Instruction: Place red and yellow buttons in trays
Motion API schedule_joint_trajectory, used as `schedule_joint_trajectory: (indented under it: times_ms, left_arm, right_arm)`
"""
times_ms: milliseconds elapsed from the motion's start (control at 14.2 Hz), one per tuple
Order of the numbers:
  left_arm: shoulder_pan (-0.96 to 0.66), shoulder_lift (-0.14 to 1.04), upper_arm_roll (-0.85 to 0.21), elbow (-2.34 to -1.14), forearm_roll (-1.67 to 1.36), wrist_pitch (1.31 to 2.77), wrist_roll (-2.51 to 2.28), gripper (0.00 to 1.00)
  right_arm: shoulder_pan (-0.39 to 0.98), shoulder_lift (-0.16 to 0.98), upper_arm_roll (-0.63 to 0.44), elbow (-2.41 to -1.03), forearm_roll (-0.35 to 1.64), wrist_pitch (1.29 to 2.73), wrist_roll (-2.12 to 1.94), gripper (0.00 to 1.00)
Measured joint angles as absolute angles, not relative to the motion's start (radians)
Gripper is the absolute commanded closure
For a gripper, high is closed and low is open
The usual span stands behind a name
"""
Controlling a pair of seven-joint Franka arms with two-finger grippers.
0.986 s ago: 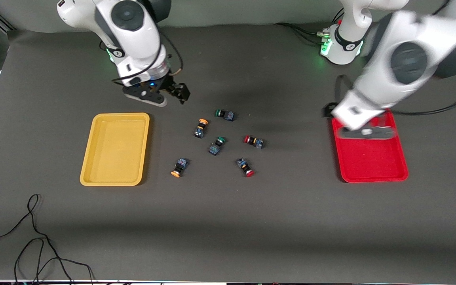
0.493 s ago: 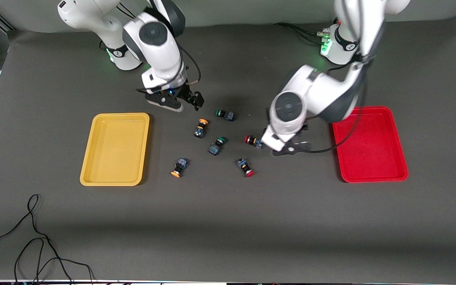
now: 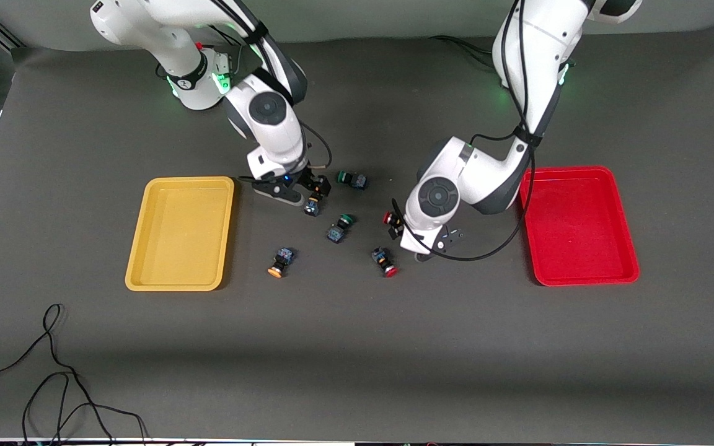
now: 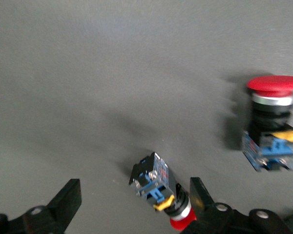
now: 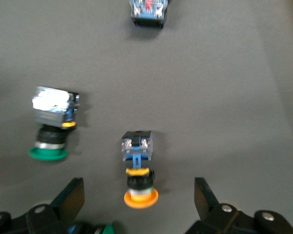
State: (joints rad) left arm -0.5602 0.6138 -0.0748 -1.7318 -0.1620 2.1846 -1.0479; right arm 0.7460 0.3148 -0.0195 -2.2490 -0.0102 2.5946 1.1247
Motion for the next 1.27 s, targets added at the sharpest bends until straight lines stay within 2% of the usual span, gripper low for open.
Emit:
schedule_joint_trajectory:
  times_ms: [141, 211, 423, 493, 563, 634, 704, 915, 1056, 1268]
  left_arm:
    - [-0.561, 0.631, -0.076, -1.732, -0.174, 2.189, -1.065, 0.08]
    - [-0.562, 0.636, -0.078, -1.733, -0.175, 2.189, -1.081, 0.09]
    - [-0.563, 0.65, -0.082, -1.735, -0.18, 2.191, -1.146, 0.15]
    - [-0.563, 0.654, -0.084, -1.734, -0.191, 2.197, -1.159, 0.17]
    - [-0.564, 0.656, -0.084, -1.734, -0.21, 2.211, -1.163, 0.21]
    - [-0.565, 0.66, -0.084, -1.735, -0.23, 2.229, -1.164, 0.31]
    - [-0.566, 0.664, -0.085, -1.735, -0.242, 2.248, -1.165, 0.46]
    - [-0.573, 0.674, -0.088, -1.735, -0.25, 2.273, -1.17, 1.0]
    - [-0.576, 0.674, -0.089, -1.734, -0.251, 2.275, -1.172, 1.0]
    - [-0.575, 0.66, -0.085, -1.727, -0.243, 2.235, -1.167, 1.0]
  right_arm:
    - [0.746, 0.373, -0.02, -2.248, -0.01, 2.646, 1.125, 0.01]
    - [0.746, 0.394, -0.02, -2.246, -0.01, 2.658, 1.125, 0.07]
    - [0.746, 0.415, -0.02, -2.242, -0.011, 2.67, 1.125, 0.59]
    - [0.746, 0.415, -0.021, -2.24, -0.011, 2.67, 1.125, 0.7]
    - [0.746, 0.415, -0.021, -2.238, -0.011, 2.67, 1.125, 0.75]
    - [0.746, 0.416, -0.021, -2.236, -0.011, 2.67, 1.125, 0.76]
    - [0.746, 0.417, -0.021, -2.235, -0.011, 2.67, 1.125, 0.76]
    - [0.745, 0.411, -0.029, -2.212, -0.012, 2.655, 1.125, 0.76]
    - [0.743, 0.371, -0.035, -2.155, -0.012, 2.515, 1.124, 0.76]
    - [0.743, 0.266, -0.063, -2.008, -0.012, 2.192, 1.086, 0.76]
